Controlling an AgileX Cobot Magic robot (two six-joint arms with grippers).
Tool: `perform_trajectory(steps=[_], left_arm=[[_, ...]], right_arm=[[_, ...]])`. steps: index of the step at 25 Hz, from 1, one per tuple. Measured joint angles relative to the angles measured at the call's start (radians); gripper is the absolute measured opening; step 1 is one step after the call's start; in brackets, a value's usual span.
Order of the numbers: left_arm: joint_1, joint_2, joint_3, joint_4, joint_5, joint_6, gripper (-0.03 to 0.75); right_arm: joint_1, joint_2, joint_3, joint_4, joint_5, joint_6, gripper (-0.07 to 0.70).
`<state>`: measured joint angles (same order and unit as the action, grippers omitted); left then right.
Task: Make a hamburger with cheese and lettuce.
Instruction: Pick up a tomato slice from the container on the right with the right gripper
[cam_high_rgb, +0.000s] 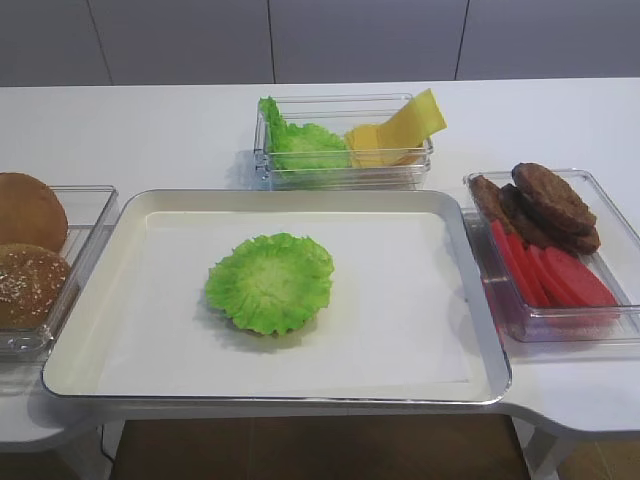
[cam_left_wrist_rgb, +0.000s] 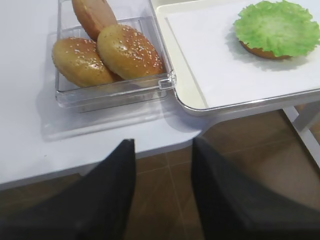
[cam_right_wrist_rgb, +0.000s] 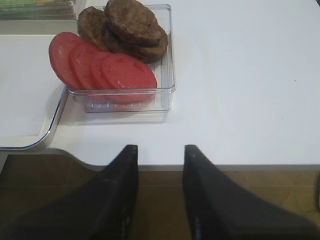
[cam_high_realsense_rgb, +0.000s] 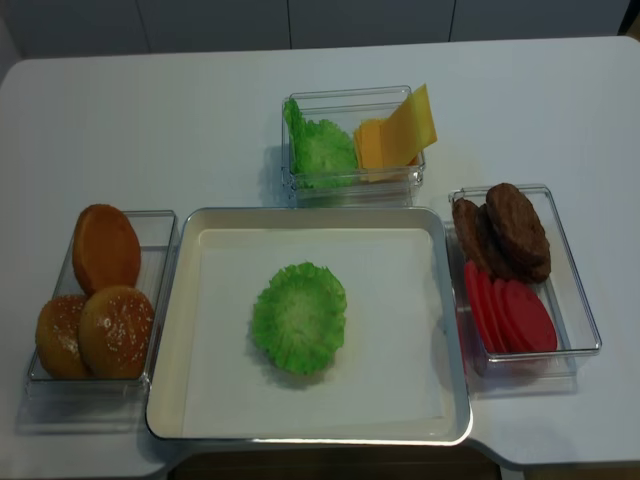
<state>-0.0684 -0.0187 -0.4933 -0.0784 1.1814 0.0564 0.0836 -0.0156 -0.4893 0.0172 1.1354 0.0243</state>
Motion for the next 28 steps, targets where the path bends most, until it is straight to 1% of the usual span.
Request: perform_trajectory(steps=[28], left_arm=[[0.0,0.0,0.0,0.0,0.0,0.0,0.283]], right_arm=[[0.0,0.0,0.0,0.0,0.0,0.004,0.246]])
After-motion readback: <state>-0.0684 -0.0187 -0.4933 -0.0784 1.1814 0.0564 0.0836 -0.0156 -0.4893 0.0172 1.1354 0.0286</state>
